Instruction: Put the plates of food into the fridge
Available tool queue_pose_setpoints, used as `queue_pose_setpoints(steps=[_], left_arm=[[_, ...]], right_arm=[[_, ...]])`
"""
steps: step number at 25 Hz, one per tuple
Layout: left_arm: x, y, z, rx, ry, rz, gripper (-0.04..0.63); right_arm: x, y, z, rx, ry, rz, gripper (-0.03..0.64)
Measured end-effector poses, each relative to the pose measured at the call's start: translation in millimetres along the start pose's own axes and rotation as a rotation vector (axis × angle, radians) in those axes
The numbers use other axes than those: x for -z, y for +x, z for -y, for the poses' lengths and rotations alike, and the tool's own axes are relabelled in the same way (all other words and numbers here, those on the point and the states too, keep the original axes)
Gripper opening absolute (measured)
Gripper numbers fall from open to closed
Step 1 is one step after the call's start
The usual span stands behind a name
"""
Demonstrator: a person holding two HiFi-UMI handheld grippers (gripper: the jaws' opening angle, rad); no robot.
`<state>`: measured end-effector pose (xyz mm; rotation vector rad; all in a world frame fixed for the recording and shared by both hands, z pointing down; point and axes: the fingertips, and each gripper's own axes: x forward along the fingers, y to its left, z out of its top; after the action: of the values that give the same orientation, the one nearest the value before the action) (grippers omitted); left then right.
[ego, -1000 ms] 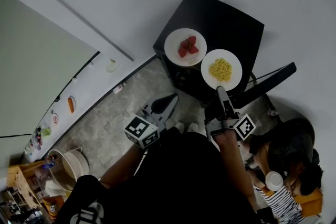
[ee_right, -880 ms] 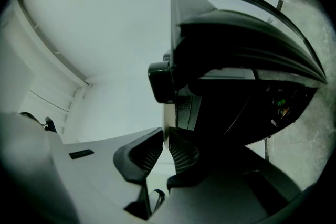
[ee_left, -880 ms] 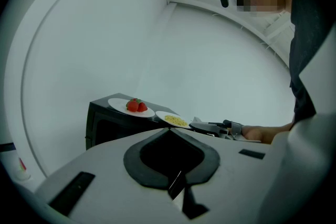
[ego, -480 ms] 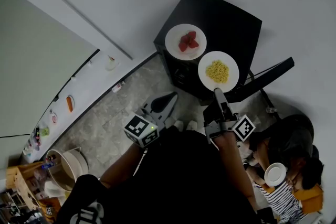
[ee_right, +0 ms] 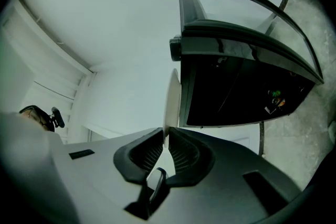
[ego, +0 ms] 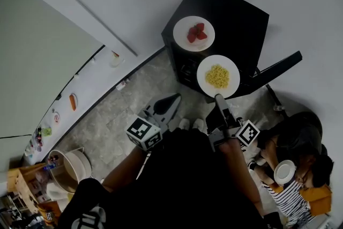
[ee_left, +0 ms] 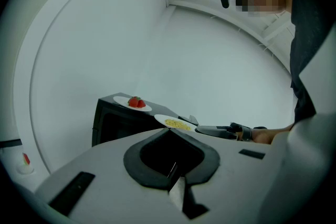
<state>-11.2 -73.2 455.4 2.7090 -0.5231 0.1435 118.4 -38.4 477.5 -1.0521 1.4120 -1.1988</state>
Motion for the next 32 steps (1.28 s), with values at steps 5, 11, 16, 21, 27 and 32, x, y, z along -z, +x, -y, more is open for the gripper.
queue_pose_setpoints(steps=[5,11,16,21,27,32], left_arm=[[2.6,-11.7,-1.1,-0.005,-0.001,-0.002,0.023],[6.8,-17.5,-3.3,-0.010,-0.008,-0.002,0.023],[7.4,-20.7,-3.6,-0.012,-0.006,-0.007,0.023],[7.8,-17.2,-5.8,-0.009,-0.008,-0.014,0.023],[10.7,-12.3,-6.2,-0.002,-0.009,-0.034,0.024],[10.7,-11.5,-6.1,-0.003,-0.001,-0.037,0.023]], right_arm=[[22.3,-8.0,5.4,0.008,0.018,-0.041,0.048],[31.4,-18.3,33.6,0.069,0.051,-0.050,0.048],[20.1,-20.3,61.2,0.113,0.064,-0.009,0.048],[1.7,-14.7,88.5,0.154,0.034,0.032,0.048],[-13.8,-7.2,114.3,0.181,0.032,0.072,0.048],[-21.1,1.3,129.2,0.192,0.037,0.097,0.048]])
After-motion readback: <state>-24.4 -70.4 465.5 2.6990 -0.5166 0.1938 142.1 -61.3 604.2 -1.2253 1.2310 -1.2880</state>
